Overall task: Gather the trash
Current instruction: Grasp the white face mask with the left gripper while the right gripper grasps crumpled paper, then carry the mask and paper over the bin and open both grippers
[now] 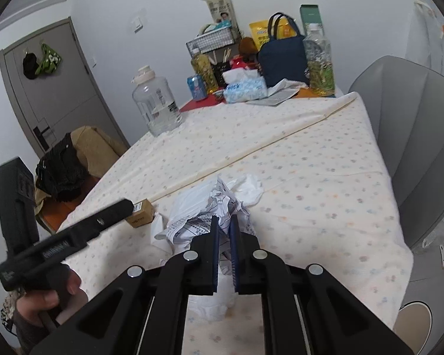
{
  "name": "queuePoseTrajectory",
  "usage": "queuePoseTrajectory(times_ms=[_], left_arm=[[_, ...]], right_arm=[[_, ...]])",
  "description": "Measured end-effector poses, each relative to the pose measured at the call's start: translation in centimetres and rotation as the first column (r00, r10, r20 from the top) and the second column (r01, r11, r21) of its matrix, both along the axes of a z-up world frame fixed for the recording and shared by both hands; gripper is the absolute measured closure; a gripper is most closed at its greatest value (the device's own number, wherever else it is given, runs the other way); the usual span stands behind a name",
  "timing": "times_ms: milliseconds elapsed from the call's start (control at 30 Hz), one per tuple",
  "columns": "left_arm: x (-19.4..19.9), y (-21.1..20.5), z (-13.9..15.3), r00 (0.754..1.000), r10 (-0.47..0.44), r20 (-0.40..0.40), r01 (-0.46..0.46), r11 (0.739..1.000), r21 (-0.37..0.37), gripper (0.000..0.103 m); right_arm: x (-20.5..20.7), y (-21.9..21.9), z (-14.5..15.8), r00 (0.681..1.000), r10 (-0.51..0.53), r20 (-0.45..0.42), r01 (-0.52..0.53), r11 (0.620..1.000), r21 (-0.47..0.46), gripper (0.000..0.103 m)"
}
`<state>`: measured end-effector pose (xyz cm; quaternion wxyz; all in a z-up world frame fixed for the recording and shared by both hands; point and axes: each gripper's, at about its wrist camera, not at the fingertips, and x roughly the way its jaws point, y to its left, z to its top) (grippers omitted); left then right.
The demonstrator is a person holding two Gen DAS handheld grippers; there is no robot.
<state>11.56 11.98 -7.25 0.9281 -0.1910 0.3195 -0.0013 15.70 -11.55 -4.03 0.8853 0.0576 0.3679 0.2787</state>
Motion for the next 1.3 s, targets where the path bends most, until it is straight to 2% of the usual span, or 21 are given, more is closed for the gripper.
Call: queuePoseTrajectory(times_ms=[267,400,500,700,733,800,867,900,967,1000,1300], left_arm=[[2.5,-4.4,-1.1,0.991,-0.105,-0.085,0.114,0.988,0.104,0.022],[3.9,-5.8,-1.3,0.986,-0.114,-0.124,0.132,0.979,0.152,0.021],[4.9,-6.6,-1.9,0.978,-0.12,-0.169,0.149,0.974,0.171,0.014],[6.2,-7.4,-3.4,0.967,-0.11,-0.229,0.159,0.966,0.205,0.014],[6.3,-7.4,-3.6,0.966,-0.11,-0.235,0.161,0.964,0.21,0.018],[6.5,-7.4,-4.0,0.961,-0.111,-0.252,0.167,0.962,0.215,0.031],[6.4,-6.9,-3.9,0.961,-0.108,-0.253,0.161,0.967,0.198,0.053],[6.3,-6.6,-3.8,0.963,-0.107,-0.248,0.156,0.97,0.185,0.058],[5.9,-6.0,-3.4,0.966,-0.101,-0.238,0.145,0.974,0.176,0.083],[5.8,-5.7,-3.1,0.967,-0.097,-0.234,0.14,0.974,0.176,0.086],[3.0,-3.3,1.4,0.992,-0.06,-0.112,0.075,0.988,0.137,0.086]], right_arm=[[-0.3,-5.0,0.2,0.996,-0.09,0.004,0.089,0.995,0.047,0.095],[-0.4,-6.8,0.2,0.993,-0.12,0.008,0.119,0.991,0.053,0.095],[-0.3,-7.8,-0.2,0.991,-0.137,0.001,0.137,0.989,0.059,0.095],[-0.3,-9.4,-0.9,0.987,-0.161,-0.015,0.162,0.984,0.07,0.095],[-0.3,-9.6,-1.0,0.986,-0.163,-0.017,0.164,0.984,0.072,0.095],[-0.2,-10.0,-1.1,0.985,-0.17,-0.02,0.171,0.982,0.076,0.095],[-0.2,-10.1,-1.2,0.985,-0.172,-0.021,0.173,0.982,0.079,0.095],[-0.2,-10.1,-1.2,0.985,-0.171,-0.02,0.173,0.982,0.08,0.095],[-0.3,-10.1,-1.1,0.985,-0.17,-0.018,0.171,0.982,0.082,0.095],[-0.4,-10.1,-1.1,0.985,-0.17,-0.017,0.17,0.982,0.085,0.095],[-1.0,-10.3,-0.5,0.986,-0.169,-0.001,0.168,0.981,0.097,0.095]])
